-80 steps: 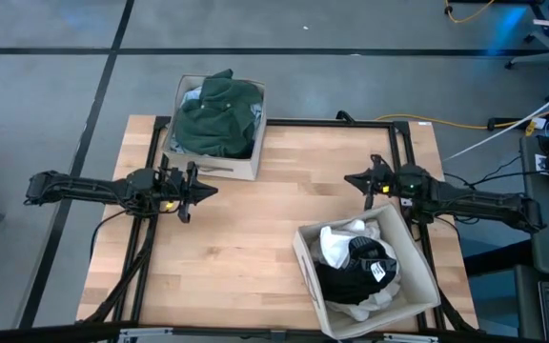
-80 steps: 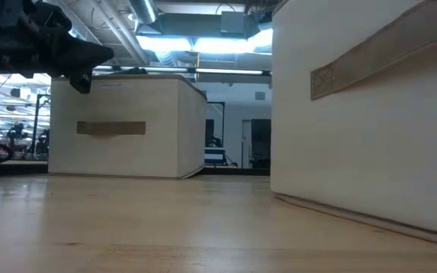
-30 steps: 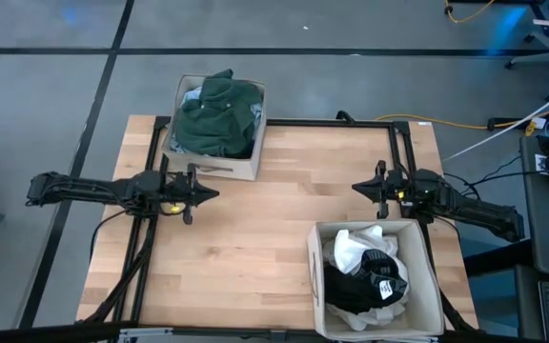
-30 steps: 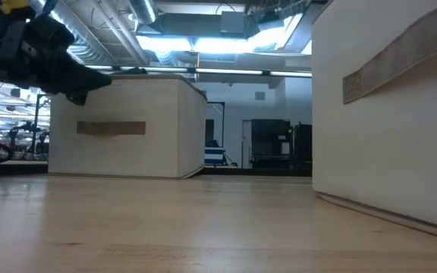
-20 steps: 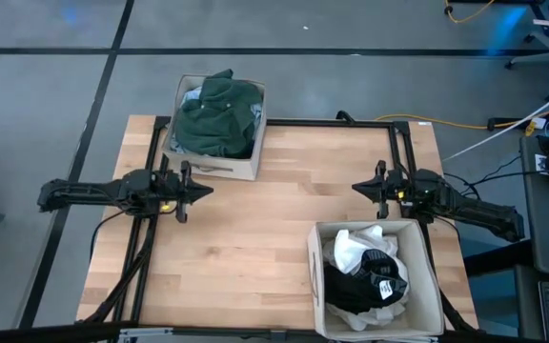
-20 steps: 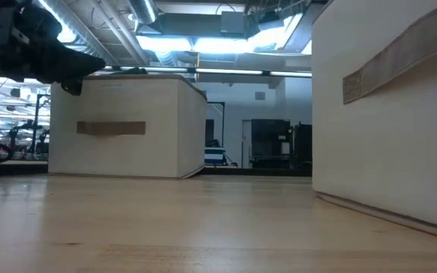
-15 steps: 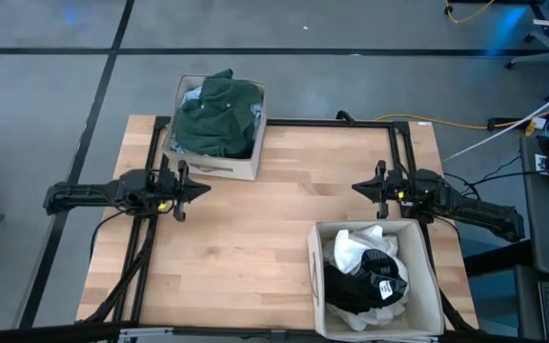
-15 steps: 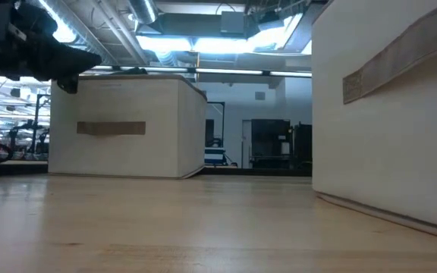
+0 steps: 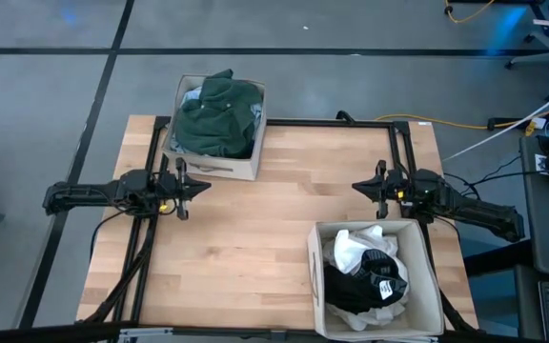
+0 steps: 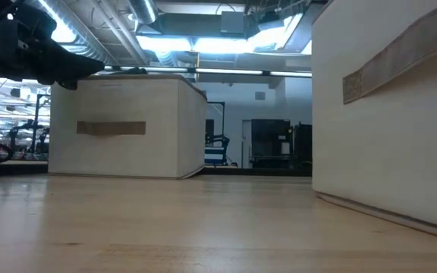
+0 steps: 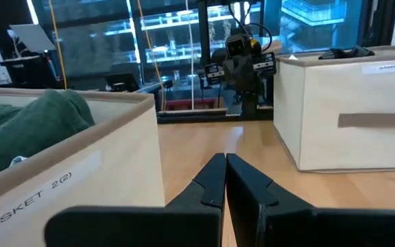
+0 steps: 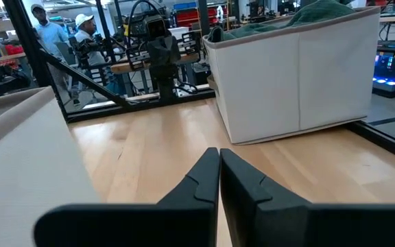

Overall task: Sort clothes
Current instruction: Return to Home Position

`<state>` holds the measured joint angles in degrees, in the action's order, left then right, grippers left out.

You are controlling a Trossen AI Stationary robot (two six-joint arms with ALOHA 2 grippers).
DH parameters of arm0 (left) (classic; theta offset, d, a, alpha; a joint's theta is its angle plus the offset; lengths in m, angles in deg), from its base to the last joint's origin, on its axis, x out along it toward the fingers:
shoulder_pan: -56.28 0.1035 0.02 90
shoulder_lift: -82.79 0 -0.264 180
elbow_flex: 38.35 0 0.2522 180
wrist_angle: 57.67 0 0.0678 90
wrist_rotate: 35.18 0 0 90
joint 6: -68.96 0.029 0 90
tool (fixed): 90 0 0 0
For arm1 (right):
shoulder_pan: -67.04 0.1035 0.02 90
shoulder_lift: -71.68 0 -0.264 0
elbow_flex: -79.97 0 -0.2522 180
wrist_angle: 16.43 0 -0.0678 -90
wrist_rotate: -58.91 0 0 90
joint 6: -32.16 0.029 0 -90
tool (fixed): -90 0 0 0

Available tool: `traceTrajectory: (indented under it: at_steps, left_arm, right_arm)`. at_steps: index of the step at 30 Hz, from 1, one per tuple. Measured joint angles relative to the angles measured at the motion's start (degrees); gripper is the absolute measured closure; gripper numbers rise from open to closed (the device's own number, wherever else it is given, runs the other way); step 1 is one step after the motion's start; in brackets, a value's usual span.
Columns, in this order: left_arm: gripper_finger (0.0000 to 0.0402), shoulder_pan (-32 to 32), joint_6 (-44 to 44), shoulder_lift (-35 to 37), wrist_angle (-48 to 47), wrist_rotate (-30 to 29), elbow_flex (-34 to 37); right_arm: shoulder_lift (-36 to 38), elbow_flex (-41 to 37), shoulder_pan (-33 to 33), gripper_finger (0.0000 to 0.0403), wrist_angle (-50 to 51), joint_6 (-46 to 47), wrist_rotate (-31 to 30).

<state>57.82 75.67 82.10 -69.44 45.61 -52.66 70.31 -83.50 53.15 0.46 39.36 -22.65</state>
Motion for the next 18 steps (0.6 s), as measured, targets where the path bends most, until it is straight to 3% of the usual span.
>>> traceTrajectory:
  at_steps: [18]
  left_arm:
    - [0.0398,0.0,-0.66,0.02,0.0,0.0,0.0]
  right_arm:
    - [0.02,0.0,0.0,0.0386,0.0,0.0,-0.34]
